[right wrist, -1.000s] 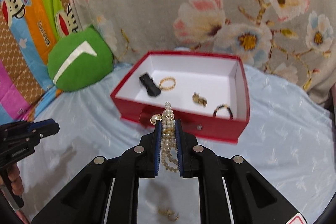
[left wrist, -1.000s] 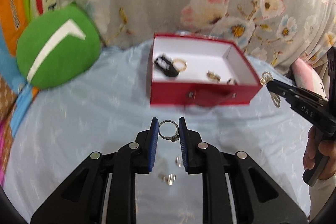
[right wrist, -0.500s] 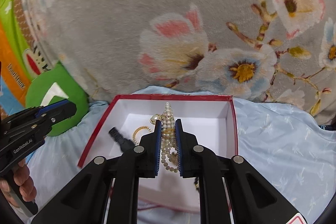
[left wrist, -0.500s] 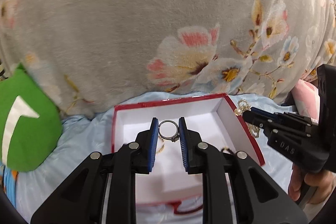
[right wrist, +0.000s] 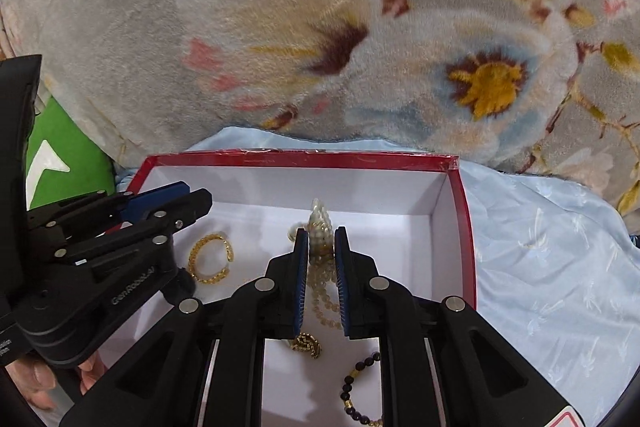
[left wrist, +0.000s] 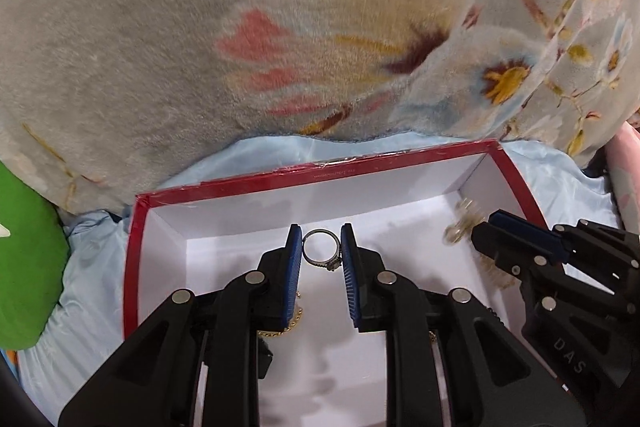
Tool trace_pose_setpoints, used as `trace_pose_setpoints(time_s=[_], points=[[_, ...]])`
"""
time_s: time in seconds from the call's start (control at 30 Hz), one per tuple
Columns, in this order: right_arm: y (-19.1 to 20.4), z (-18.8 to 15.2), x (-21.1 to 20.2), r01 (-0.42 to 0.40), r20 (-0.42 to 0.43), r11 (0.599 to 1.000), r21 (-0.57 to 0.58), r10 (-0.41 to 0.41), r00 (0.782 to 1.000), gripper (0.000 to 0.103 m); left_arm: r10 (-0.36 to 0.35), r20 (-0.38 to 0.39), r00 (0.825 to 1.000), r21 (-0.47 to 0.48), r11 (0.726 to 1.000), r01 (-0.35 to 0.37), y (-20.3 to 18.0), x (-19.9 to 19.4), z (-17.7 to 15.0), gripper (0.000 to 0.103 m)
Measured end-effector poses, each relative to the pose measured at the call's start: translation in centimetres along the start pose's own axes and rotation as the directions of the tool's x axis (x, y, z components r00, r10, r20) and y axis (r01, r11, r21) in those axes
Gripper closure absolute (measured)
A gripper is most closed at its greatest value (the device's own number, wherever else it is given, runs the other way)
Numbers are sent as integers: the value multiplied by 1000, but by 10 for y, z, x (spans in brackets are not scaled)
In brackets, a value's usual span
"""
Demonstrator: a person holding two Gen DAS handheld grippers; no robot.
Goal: Organize jewelry
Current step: 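Open both tools to drop the ring and brooch into the box, then move the left tool to the pearl-drop earring while the right tool moves to the gold hoop earrings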
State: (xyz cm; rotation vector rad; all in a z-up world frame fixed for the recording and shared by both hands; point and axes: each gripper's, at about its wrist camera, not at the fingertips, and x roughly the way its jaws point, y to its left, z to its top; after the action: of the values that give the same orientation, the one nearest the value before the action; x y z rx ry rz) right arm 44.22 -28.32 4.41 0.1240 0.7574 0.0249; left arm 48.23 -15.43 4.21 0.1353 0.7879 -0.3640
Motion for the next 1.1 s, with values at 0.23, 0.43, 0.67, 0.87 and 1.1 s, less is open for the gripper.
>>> trace_pose_setpoints(time_s=[0.23, 0.43, 0.67, 0.87, 1.1], points=[[-2, -1, -12, 11, 50, 1000, 0, -11, 999, 77, 36, 64, 997, -43, 999, -33, 8, -16, 3, 38], [0, -20, -80, -11, 156, 1000, -14, 13, 988, 65, 28, 162, 986, -58, 998, -19, 21, -94, -7, 29], [14, -90, -184, -29, 249, 998, -55, 42, 967, 52, 67, 194, 979, -41, 997, -60, 39, -199, -81, 19], [33, -164, -241, 58, 248, 994, -94, -33, 968, 51, 95, 113, 989, -102, 991, -83, 60, -241, -163, 19], [43, -238, -258, 81, 167, 993, -82, -67, 984, 51, 211, -10, 977, -91, 973, -211, 62, -244, -254, 19]])
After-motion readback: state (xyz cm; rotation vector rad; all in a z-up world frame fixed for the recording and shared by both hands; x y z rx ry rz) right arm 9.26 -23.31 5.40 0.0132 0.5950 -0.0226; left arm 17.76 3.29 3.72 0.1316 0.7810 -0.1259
